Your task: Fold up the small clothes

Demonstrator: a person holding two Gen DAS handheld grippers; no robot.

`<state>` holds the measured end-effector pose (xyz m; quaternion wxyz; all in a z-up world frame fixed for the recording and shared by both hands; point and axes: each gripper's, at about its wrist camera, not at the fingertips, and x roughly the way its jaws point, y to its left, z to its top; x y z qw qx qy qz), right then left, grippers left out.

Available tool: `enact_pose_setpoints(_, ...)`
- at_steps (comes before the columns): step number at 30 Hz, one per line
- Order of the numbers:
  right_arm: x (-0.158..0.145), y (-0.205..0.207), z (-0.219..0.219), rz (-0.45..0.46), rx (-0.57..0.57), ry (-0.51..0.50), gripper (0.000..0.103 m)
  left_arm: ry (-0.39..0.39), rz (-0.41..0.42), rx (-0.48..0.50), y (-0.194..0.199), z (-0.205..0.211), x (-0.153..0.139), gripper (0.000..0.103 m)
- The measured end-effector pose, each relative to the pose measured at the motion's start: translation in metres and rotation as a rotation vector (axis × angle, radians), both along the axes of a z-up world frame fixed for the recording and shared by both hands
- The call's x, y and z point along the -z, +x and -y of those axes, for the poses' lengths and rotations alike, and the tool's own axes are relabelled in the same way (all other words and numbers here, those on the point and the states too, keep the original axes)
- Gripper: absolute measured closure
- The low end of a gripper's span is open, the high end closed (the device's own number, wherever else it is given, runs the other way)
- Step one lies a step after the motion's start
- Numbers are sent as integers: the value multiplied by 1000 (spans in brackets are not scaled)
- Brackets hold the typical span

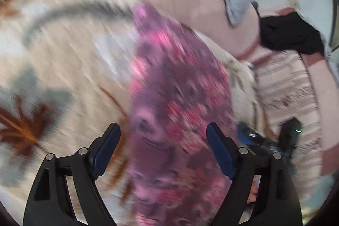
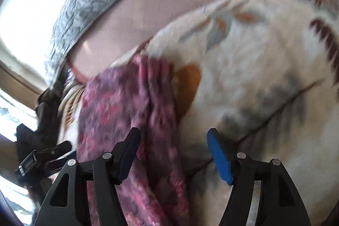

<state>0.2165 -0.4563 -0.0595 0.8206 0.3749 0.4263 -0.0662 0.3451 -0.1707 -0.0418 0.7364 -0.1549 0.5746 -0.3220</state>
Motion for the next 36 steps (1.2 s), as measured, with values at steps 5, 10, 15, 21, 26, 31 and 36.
enact_pose_setpoints(5,8,20,-27,53,-118,87,30,-44,-55,-5,-8,8,18,17)
enact_pose_setpoints(10,-8,37,-61,0,-167,-144,57,37,-30,-40,-6,19,12,56)
enact_pose_setpoints(15,-32,32,-91,-2,-131,-329,75,96,56,-57,-14,19,-4,76)
enact_pose_setpoints(21,-57,24,-124,5,-117,-434,76,191,166,-55,-37,16,-33,77)
enact_pose_setpoints(26,-79,4,-158,29,-103,-449,76,190,187,-79,-55,-13,-55,77)
enact_pose_setpoints(31,-94,-22,-193,44,-100,-413,76,206,203,-98,-80,-47,-69,77)
enact_pose_setpoints(36,-101,-43,-232,62,-117,-364,76,233,215,-131,-110,-88,-76,77)
